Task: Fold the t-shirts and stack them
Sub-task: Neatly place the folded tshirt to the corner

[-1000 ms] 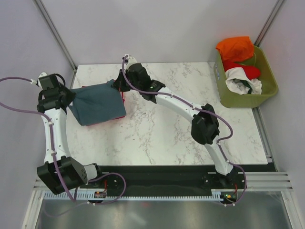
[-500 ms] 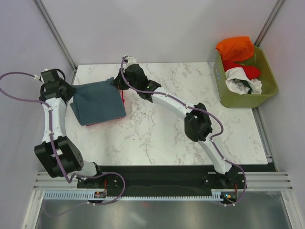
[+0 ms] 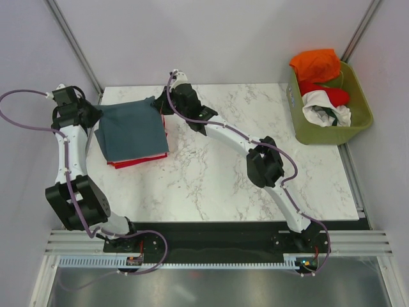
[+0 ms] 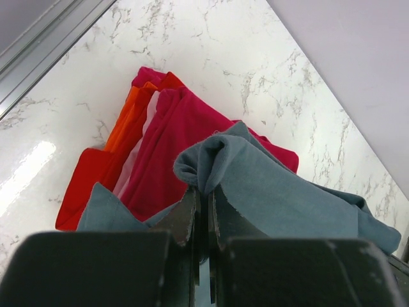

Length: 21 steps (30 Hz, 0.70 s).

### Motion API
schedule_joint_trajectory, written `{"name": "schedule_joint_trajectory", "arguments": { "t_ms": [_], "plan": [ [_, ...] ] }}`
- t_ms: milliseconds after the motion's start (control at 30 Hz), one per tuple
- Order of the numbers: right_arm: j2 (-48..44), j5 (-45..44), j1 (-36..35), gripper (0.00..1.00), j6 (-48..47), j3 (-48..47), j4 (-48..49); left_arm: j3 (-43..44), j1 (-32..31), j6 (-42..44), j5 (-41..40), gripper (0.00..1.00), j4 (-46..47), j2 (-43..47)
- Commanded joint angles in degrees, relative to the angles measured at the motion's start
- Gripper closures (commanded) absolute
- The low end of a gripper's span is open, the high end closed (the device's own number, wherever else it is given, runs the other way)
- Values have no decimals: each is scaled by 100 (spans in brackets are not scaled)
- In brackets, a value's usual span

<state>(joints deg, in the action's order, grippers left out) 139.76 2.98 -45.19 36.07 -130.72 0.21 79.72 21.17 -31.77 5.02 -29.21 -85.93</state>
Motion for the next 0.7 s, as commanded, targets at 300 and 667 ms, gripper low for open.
{"name": "schedule_joint_trajectory", "arguments": {
  "t_ms": [300, 667],
  "plan": [
    [-239, -71, 72, 100, -13, -42, 612, 386, 98, -31, 350, 98, 364, 76],
    [-1871, 255, -34, 100, 57, 1882, 1411, -492, 89, 39, 1185, 98, 232, 1463]
  ]
}}
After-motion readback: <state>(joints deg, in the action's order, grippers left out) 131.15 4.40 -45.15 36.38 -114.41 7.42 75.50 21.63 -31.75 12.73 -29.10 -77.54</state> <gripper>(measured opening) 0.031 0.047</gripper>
